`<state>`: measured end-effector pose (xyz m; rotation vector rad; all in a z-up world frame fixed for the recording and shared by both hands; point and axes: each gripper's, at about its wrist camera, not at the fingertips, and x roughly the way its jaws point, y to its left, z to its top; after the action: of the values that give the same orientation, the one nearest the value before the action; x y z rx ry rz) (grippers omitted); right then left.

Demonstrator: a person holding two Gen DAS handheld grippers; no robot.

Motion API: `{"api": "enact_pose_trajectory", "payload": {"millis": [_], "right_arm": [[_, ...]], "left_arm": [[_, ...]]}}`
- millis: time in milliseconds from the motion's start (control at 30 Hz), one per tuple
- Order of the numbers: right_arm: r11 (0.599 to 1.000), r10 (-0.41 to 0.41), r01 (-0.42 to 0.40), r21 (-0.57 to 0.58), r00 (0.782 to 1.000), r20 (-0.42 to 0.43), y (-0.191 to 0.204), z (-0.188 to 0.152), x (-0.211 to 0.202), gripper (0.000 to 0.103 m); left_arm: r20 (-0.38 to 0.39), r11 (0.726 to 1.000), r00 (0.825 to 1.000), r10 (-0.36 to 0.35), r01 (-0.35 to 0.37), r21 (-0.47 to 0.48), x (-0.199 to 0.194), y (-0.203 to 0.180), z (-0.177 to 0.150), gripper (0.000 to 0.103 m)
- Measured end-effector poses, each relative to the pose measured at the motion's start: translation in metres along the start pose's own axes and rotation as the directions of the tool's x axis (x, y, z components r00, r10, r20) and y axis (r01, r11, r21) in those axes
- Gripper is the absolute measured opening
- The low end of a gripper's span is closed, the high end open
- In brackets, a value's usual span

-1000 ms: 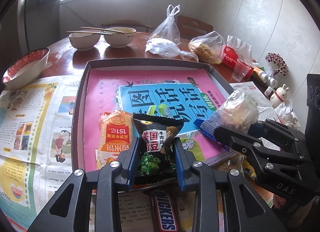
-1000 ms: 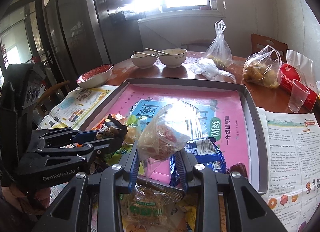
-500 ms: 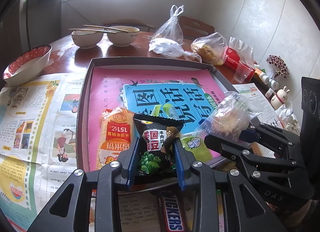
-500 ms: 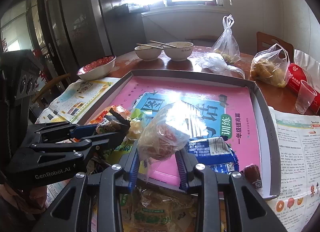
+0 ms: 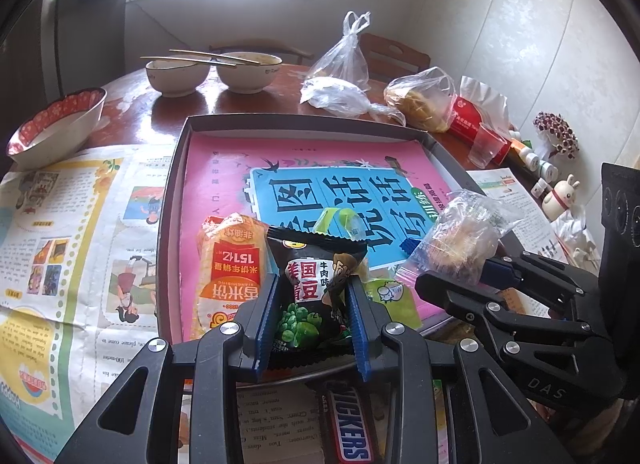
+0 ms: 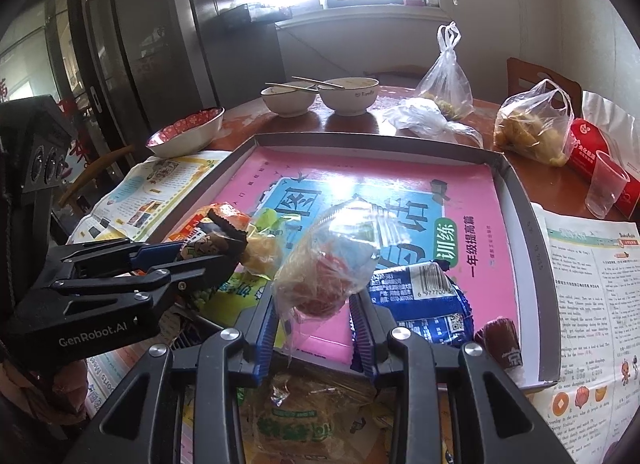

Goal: Organize snacks
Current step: 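Lift and carry the green-pea bag and clear pastry bag over the tray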

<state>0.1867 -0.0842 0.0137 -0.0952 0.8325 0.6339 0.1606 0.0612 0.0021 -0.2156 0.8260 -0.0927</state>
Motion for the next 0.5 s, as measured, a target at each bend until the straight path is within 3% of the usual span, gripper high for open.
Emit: {"api": "enact_pose_trajectory", "payload": {"millis": [500], "right_arm": [[1.0,-0.01,0.01,0.005,1.0,-0.002,-0.0006,-0.0062,-0.0086,0.035]], "left_arm": [[0.006,1.0,1.0,0.016,-0.016,-0.001,-0.0014,-0.0007,0.001,0.034]]}}
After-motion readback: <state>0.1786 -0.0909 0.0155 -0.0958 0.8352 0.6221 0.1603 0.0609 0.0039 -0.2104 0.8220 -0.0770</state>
